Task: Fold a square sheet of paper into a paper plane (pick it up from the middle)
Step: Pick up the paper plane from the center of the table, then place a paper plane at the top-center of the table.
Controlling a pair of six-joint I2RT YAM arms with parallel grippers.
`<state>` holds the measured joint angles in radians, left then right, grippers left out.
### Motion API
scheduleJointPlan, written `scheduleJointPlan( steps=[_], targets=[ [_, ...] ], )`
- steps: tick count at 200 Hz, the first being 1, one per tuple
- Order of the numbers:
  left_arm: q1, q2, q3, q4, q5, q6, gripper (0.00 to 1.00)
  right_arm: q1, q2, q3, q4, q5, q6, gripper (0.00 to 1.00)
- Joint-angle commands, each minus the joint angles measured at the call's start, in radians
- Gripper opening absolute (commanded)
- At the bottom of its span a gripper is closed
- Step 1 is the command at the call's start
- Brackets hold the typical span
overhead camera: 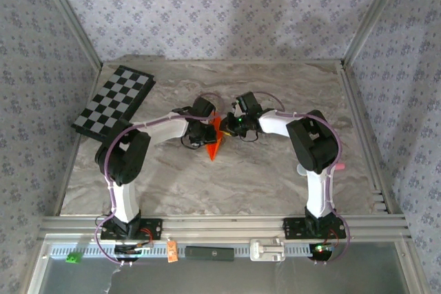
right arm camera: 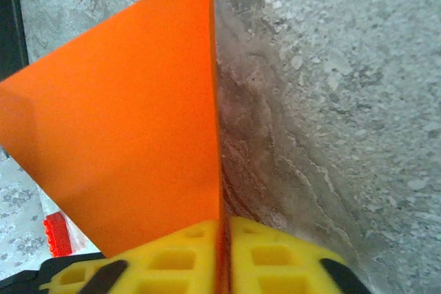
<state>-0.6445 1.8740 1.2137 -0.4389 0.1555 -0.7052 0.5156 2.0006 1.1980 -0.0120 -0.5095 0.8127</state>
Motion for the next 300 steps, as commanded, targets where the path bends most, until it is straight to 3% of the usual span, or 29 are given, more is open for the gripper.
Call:
scheduleJointPlan(
  steps=[1, 44, 70, 102, 167, 300],
  targets=[
    [-0.003, 0.012, 0.050, -0.047, -0.038, 0.014, 0.11, -0.015, -0.057, 0.019, -0.045, 0.024, -0.018, 0.25],
    [0.027, 0.037, 0.126, -0.097, -0.080, 0.071, 0.07, -0.054, -0.177, -0.033, -0.118, 0.229, -0.122, 0.59],
    [0.061, 0.102, 0.231, -0.152, -0.117, 0.138, 0.07, -0.079, -0.242, -0.048, -0.160, 0.384, -0.176, 0.67],
    [0.102, 0.230, 0.428, -0.234, -0.182, 0.216, 0.07, -0.110, -0.289, -0.063, -0.174, 0.468, -0.233, 0.69],
    [0.118, 0.455, 0.765, -0.385, -0.214, 0.266, 0.11, -0.132, -0.296, -0.050, -0.193, 0.431, -0.216, 0.69],
    [0.104, 0.546, 0.818, -0.424, -0.263, 0.218, 0.31, -0.133, -0.285, -0.068, -0.186, 0.389, -0.192, 0.69]
  ],
)
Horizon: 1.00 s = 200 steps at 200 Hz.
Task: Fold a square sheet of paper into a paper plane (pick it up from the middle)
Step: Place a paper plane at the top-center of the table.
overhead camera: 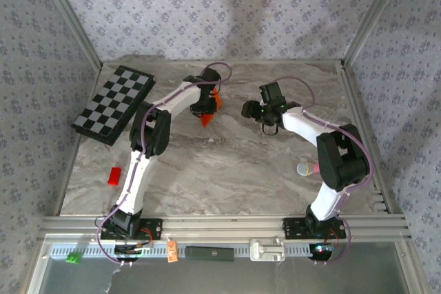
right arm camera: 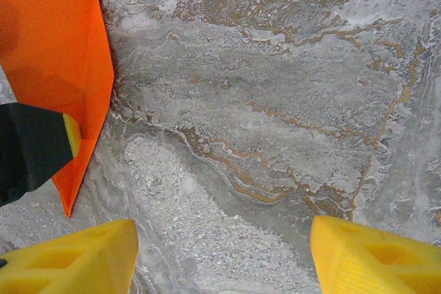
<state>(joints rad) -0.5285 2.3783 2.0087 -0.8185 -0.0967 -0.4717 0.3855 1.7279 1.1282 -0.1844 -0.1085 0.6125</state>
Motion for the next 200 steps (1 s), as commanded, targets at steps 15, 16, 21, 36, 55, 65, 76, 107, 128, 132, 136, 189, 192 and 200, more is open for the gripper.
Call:
scheduleJointPlan(
  steps=[15, 16, 21, 36, 55, 65, 76, 107, 128, 132, 136, 189, 192, 200],
  targets=[
    [-0.014, 0.051, 0.022, -0.049, -0.008, -0.024, 0.35, -0.003, -0.010, 0.002, -0.014, -0.014, 0.008, 0.69],
    [-0.014, 0.052, 0.021, -0.048, -0.008, -0.026, 0.35, -0.002, -0.010, 0.002, -0.014, -0.014, 0.007, 0.69],
    [-0.016, 0.054, 0.019, -0.048, -0.008, -0.029, 0.36, -0.002, -0.011, 0.001, -0.014, -0.014, 0.008, 0.69],
    [-0.017, 0.062, 0.018, -0.046, -0.009, -0.042, 0.37, -0.004, -0.010, 0.001, -0.014, -0.016, 0.009, 0.69],
    [-0.019, 0.069, 0.019, -0.042, -0.014, -0.061, 0.39, -0.003, -0.008, 0.002, -0.013, -0.017, 0.009, 0.69],
    [-0.020, 0.075, 0.023, -0.043, -0.019, -0.070, 0.40, -0.003, -0.008, 0.002, -0.013, -0.016, 0.007, 0.69],
    [-0.024, 0.083, 0.033, -0.052, -0.034, -0.080, 0.41, -0.003, -0.007, 0.005, -0.015, -0.016, 0.009, 0.69],
    [-0.032, 0.110, 0.063, -0.078, -0.058, -0.102, 0.44, -0.001, -0.008, 0.002, -0.003, -0.013, 0.008, 0.70],
    [-0.034, 0.109, 0.077, -0.077, -0.052, -0.104, 0.44, -0.001, -0.012, 0.002, -0.002, -0.010, 0.004, 0.71],
    [-0.034, 0.109, 0.083, -0.079, -0.049, -0.103, 0.44, -0.001, -0.013, 0.002, -0.002, -0.010, 0.003, 0.71],
    [-0.036, 0.107, 0.090, -0.080, -0.045, -0.101, 0.44, -0.001, -0.013, 0.004, -0.002, -0.008, 0.002, 0.72],
    [-0.037, 0.023, 0.159, -0.089, -0.020, -0.110, 0.46, -0.002, -0.020, 0.020, -0.023, 0.013, -0.018, 0.73],
    [-0.037, 0.014, 0.159, -0.087, -0.021, -0.112, 0.46, -0.001, -0.021, 0.021, -0.023, 0.013, -0.017, 0.73],
    [-0.037, -0.004, 0.159, -0.082, -0.025, -0.116, 0.46, -0.002, -0.020, 0.021, -0.023, 0.013, -0.017, 0.73]
  ],
)
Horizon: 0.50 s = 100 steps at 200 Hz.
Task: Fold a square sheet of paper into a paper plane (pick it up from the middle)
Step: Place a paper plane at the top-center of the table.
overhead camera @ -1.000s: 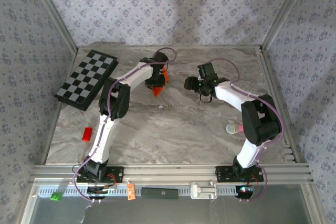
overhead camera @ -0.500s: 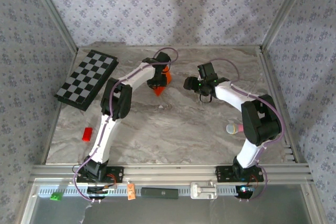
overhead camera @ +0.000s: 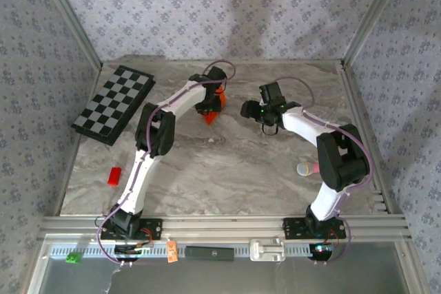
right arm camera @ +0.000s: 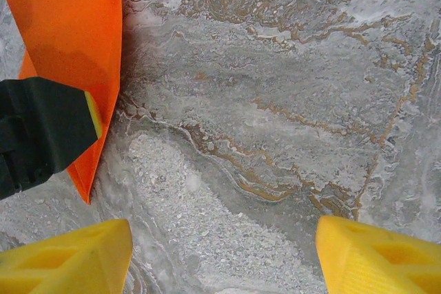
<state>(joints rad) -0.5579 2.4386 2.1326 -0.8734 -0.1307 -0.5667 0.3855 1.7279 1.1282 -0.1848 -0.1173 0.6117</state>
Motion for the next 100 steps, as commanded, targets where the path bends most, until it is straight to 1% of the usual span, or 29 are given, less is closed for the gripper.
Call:
scheduleJointPlan(
  steps=[1, 70, 83, 100],
  targets=[
    [-0.008, -0.066, 0.035, -0.027, 0.008, -0.021, 0.46, -0.002, -0.020, 0.021, -0.023, 0.021, -0.015, 0.73],
    [-0.004, -0.171, -0.013, -0.012, -0.015, -0.055, 0.50, -0.003, -0.032, 0.033, -0.043, 0.036, -0.025, 0.73],
    [-0.005, -0.209, -0.030, -0.004, -0.022, -0.056, 0.51, -0.004, -0.042, 0.046, -0.061, 0.053, -0.040, 0.73],
    [-0.004, -0.296, -0.086, 0.031, -0.053, -0.049, 0.52, -0.008, -0.067, 0.072, -0.096, 0.091, -0.078, 0.74]
  ],
)
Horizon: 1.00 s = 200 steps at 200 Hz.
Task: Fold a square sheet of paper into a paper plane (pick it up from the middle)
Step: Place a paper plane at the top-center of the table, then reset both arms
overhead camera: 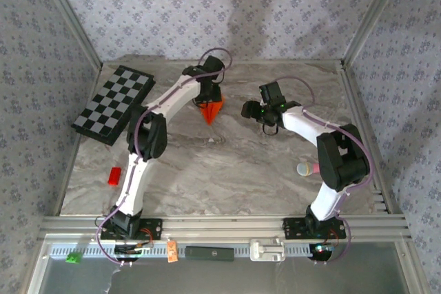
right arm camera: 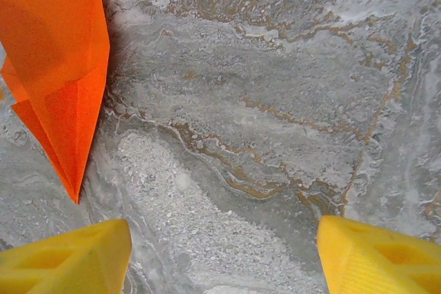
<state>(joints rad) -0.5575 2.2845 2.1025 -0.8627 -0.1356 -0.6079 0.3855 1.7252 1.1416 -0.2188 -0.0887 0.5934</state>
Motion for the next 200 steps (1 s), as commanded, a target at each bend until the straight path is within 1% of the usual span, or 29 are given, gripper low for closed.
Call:
scheduleJointPlan(
  steps=[1, 16, 40, 55, 62, 78, 88, 104, 124, 130, 149, 164, 175, 177, 187, 200],
  targets=[
    [-0.004, -0.149, -0.058, 0.024, -0.052, -0.008, 0.52, -0.009, -0.066, 0.067, -0.063, 0.065, -0.063, 0.74],
    [0.001, -0.255, -0.144, 0.074, -0.101, 0.003, 0.55, -0.015, -0.104, 0.099, -0.092, 0.109, -0.110, 0.76],
    [0.032, -0.464, -0.384, 0.201, -0.193, 0.017, 0.62, -0.025, -0.182, 0.105, -0.115, 0.196, -0.185, 0.83],
    [0.059, -0.601, -0.556, 0.293, -0.269, 0.031, 0.73, -0.030, -0.240, 0.076, -0.102, 0.277, -0.251, 0.95],
    [0.072, -0.663, -0.638, 0.338, -0.306, 0.045, 0.79, -0.036, -0.271, 0.060, -0.084, 0.313, -0.276, 0.99],
    [0.111, -0.790, -0.796, 0.433, -0.372, 0.084, 0.89, -0.056, -0.329, -0.013, -0.052, 0.379, -0.322, 1.00],
    [0.140, -0.858, -0.887, 0.474, -0.404, 0.089, 0.99, -0.070, -0.358, -0.047, -0.032, 0.424, -0.328, 1.00],
    [0.196, -0.965, -1.036, 0.563, -0.437, 0.113, 1.00, -0.088, -0.399, -0.111, 0.004, 0.518, -0.327, 1.00],
    [0.280, -1.088, -1.245, 0.707, -0.502, 0.143, 1.00, -0.108, -0.444, -0.224, 0.097, 0.642, -0.345, 1.00],
    [0.305, -1.120, -1.305, 0.751, -0.518, 0.153, 1.00, -0.113, -0.457, -0.267, 0.134, 0.665, -0.353, 1.00],
    [0.386, -1.192, -1.458, 0.870, -0.517, 0.215, 1.00, -0.148, -0.501, -0.412, 0.289, 0.700, -0.385, 1.00],
    [0.448, -1.209, -1.528, 0.935, -0.445, 0.284, 1.00, -0.185, -0.518, -0.507, 0.392, 0.688, -0.404, 1.00],
    [0.474, -1.196, -1.566, 0.982, -0.441, 0.336, 1.00, -0.214, -0.514, -0.567, 0.474, 0.668, -0.437, 1.00],
    [0.478, -1.192, -1.573, 0.995, -0.426, 0.344, 1.00, -0.219, -0.512, -0.578, 0.486, 0.663, -0.444, 1.00],
    [0.503, -1.164, -1.607, 1.062, -0.385, 0.391, 1.00, -0.247, -0.506, -0.609, 0.516, 0.618, -0.467, 1.00],
    [0.532, -1.114, -1.646, 1.143, -0.327, 0.419, 1.00, -0.282, -0.493, -0.635, 0.545, 0.576, -0.479, 1.00]
  ],
)
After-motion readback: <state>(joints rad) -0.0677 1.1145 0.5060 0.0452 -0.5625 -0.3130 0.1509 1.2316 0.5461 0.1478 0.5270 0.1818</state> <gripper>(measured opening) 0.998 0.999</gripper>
